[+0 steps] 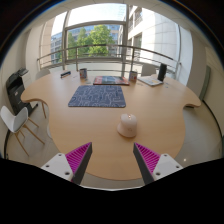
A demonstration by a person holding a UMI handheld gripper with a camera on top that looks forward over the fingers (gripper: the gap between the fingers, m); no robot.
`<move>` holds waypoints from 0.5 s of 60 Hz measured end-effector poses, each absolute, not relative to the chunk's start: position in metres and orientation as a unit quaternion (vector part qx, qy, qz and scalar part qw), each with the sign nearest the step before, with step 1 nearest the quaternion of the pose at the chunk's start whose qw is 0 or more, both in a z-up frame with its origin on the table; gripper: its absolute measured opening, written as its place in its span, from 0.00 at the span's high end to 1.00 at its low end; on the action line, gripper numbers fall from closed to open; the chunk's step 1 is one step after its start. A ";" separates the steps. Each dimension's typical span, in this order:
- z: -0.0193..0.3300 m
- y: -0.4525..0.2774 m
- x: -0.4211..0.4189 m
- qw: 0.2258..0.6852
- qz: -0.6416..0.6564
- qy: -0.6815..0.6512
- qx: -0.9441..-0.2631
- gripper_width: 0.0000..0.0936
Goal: Arrange mouse
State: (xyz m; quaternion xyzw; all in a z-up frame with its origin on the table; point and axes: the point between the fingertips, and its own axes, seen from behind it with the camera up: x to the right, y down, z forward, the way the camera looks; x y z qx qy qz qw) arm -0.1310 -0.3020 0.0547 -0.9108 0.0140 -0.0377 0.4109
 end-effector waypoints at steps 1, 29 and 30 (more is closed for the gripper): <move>0.052 -0.294 -0.124 0.413 -0.041 0.016 -0.909 0.09; -0.009 -0.158 -0.050 0.438 -0.028 0.048 -0.897 0.32; -0.009 -0.158 -0.049 0.439 -0.031 0.046 -0.897 0.36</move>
